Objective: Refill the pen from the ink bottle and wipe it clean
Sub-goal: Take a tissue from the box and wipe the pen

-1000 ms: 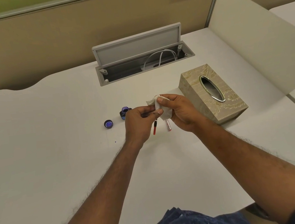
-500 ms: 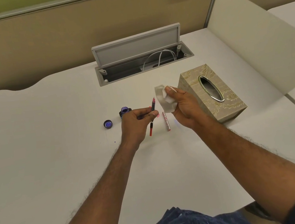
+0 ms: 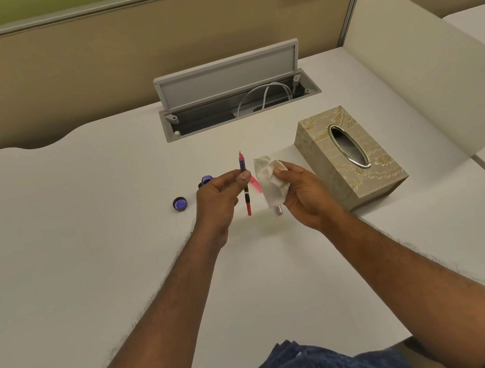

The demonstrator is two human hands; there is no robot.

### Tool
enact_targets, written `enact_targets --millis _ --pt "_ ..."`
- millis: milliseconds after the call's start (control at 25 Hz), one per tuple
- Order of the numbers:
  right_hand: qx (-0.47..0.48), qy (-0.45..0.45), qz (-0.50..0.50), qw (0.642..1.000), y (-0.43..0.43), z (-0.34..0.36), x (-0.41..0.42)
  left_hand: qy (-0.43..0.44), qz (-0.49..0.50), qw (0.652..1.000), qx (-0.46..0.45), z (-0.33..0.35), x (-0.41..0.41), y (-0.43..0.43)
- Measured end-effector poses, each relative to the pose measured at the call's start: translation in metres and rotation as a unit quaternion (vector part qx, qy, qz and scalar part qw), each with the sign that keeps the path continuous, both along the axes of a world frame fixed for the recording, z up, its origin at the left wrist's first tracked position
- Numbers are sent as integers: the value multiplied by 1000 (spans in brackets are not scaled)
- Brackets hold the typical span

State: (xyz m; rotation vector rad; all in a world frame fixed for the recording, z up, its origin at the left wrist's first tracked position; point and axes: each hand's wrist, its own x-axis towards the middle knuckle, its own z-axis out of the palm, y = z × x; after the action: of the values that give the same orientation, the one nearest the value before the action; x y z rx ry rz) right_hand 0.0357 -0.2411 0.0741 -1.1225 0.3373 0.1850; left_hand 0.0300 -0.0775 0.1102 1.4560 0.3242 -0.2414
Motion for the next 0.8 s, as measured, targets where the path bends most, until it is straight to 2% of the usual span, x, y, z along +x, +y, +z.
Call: enact_targets --millis 200,320,480,680,800 --pt "-4 11 5 1000 13 2 -7 8 -22 998 -50 1 -3 -4" --pt "-32 9 7 999 21 4 -9 11 -37 998 -48 -1 -7 -7" --pt "-61 8 -8 998 26 4 -6 19 -13 999 -28 -4 -7 -10" --pt "-118 -4 13 993 23 2 -6 36 24 998 -49 -7 -4 -7" --pt "-173 -28 -18 984 8 -4 -7 53 41 996 -62 -9 -3 -4"
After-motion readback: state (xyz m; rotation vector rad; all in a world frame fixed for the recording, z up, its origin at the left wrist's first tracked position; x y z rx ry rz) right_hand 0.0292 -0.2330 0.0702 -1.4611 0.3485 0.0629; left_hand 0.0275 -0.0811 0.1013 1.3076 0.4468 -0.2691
